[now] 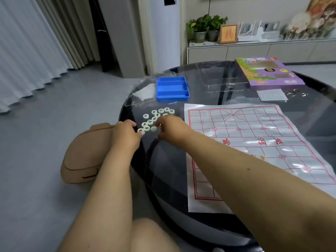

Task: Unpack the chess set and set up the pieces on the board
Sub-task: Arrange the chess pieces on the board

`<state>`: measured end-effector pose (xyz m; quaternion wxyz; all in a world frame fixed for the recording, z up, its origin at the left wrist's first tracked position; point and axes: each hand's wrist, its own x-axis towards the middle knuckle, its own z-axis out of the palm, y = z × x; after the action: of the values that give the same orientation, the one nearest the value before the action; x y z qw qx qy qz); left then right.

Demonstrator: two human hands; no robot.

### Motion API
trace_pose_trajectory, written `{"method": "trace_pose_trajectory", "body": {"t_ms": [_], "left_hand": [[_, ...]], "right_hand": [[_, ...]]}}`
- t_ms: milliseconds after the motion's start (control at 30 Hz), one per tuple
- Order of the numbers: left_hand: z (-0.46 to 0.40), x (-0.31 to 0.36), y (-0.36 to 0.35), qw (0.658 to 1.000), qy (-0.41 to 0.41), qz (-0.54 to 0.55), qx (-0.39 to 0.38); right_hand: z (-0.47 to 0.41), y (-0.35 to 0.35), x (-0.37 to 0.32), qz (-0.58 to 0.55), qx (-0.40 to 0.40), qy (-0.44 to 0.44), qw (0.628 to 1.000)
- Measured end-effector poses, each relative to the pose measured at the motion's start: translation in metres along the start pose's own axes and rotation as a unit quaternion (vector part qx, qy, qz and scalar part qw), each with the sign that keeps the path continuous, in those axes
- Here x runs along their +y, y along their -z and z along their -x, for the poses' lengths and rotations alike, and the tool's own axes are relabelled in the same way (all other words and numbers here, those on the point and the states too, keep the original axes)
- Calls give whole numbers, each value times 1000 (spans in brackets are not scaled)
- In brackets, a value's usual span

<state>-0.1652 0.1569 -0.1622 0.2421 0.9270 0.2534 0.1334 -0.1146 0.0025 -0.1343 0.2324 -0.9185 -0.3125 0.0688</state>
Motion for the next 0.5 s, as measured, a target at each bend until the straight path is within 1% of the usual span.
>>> {"method": "trace_pose_trajectory", "body": {"t_ms": [100, 167, 233, 300, 433, 500], "left_hand": [[-6, 0, -4, 999, -38, 7, -5], [-7, 1, -6, 997, -70, 12, -3], [-8, 1, -8, 996, -92, 13, 1], [-8, 1, -10, 994, -110, 19, 5], [-9, 3, -13, 991, -130, 42, -7], [-9, 3, -13, 990, -130, 44, -18]], "right_hand": [[-16, -8, -7, 5, 6, -26, 1000], [-24, -10, -9, 22, -11, -45, 999], [-28, -9, -10, 34, -31, -45, 998], [-28, -8, -7, 40, -26, -38, 998], [-20, 2, 6, 38, -27, -69, 996], [-17, 6, 14, 14, -1, -87, 996]]}}
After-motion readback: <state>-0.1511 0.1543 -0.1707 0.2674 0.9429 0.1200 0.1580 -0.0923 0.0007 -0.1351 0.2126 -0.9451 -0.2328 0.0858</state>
